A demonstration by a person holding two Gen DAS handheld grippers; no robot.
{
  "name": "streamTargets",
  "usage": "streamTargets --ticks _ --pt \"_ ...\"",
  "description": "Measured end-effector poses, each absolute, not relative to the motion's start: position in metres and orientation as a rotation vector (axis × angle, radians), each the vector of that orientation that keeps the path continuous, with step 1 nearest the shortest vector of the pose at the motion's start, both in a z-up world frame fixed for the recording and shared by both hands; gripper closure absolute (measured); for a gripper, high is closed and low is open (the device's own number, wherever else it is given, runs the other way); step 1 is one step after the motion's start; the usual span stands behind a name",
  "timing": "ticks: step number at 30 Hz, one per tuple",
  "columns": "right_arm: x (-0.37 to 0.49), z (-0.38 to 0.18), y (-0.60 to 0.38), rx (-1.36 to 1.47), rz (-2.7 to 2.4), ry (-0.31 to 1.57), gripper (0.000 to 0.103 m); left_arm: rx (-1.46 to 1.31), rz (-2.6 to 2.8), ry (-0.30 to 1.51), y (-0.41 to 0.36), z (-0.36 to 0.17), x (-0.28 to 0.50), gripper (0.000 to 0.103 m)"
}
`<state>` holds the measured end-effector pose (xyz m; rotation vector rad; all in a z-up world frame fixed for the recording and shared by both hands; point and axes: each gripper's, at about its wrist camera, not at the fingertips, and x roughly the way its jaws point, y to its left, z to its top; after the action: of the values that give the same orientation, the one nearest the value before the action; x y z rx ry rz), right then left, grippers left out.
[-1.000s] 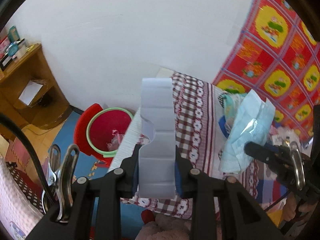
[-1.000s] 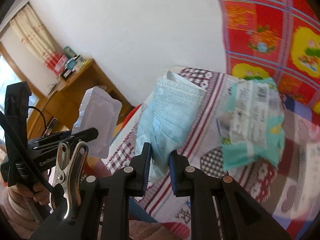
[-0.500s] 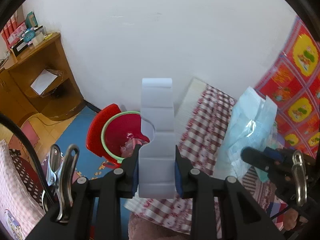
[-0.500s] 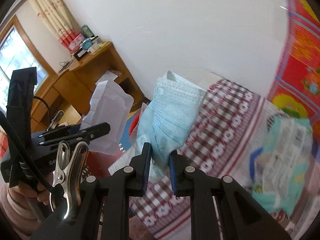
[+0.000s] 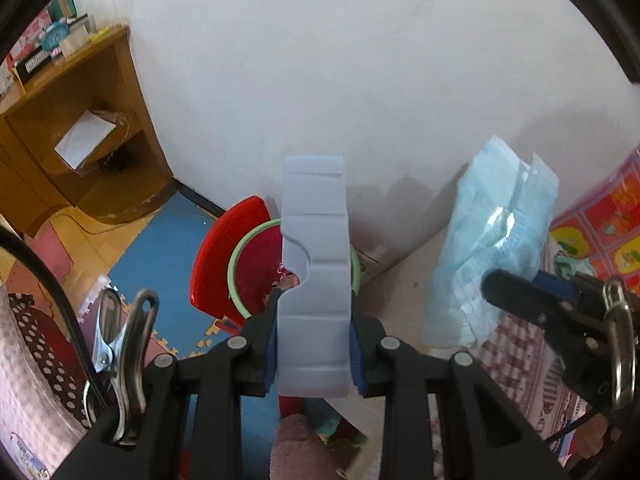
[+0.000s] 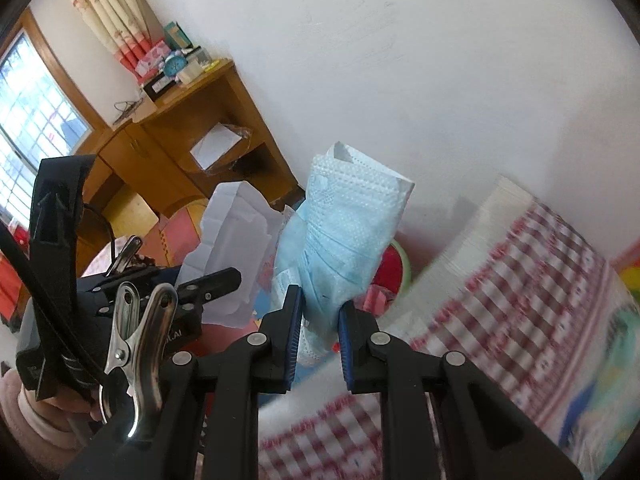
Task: Collect trash
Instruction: 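Carry the white paper strip in the left tool while the right tool carries the mask to the bucket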
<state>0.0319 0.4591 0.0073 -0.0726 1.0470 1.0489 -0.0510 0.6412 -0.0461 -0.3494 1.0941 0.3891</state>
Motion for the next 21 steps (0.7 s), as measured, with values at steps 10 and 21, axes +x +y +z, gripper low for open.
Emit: streamTargets --ticks 10,21 --pt "0.057 -0.040 0.537 -0.173 1.018 1.167 0.085 -0.386 0.327 1.138 0.688 -0.099 -0.031 0.074" --pt "0.088 -0.089 0.587 -0.266 0.949 1.264 0.085 -0.408 0.326 1.219 0.709 -0.154 -0.010 0.074"
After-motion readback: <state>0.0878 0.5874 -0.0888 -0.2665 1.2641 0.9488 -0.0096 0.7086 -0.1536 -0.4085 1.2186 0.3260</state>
